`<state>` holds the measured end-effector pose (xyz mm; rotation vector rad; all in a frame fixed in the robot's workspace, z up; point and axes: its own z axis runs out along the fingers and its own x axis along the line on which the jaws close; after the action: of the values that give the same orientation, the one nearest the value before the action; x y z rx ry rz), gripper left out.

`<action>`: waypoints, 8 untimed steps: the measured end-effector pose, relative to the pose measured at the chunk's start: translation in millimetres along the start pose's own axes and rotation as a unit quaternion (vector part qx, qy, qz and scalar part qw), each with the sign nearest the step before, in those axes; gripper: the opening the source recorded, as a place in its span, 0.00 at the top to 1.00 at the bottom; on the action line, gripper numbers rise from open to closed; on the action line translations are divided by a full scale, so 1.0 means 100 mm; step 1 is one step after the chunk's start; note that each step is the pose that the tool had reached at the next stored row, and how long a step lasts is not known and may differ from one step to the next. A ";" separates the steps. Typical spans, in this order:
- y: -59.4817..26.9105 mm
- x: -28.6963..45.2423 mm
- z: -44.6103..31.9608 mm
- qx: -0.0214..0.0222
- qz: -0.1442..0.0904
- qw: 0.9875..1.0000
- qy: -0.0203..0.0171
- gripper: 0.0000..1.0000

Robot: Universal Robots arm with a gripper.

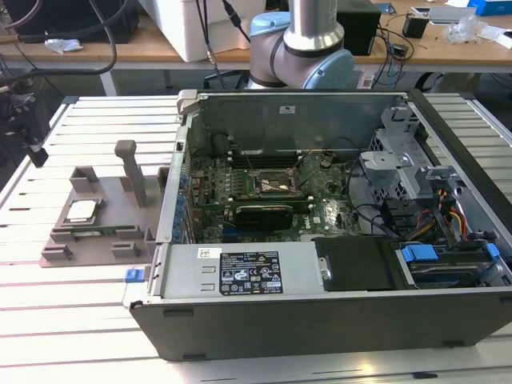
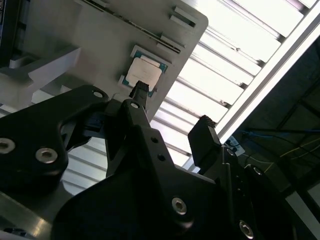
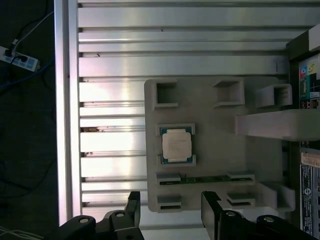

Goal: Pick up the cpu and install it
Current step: 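Pick up the cpu and move it towards the insertion slot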

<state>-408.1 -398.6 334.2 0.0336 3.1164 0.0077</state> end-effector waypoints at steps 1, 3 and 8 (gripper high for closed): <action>0.000 0.000 0.006 0.000 0.000 1.000 0.000 0.40; 0.000 0.000 0.019 0.000 0.000 1.000 0.000 0.40; 0.000 0.001 0.060 0.000 0.000 1.000 0.000 0.40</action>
<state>-408.1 -398.6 328.2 0.0336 3.1164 0.0077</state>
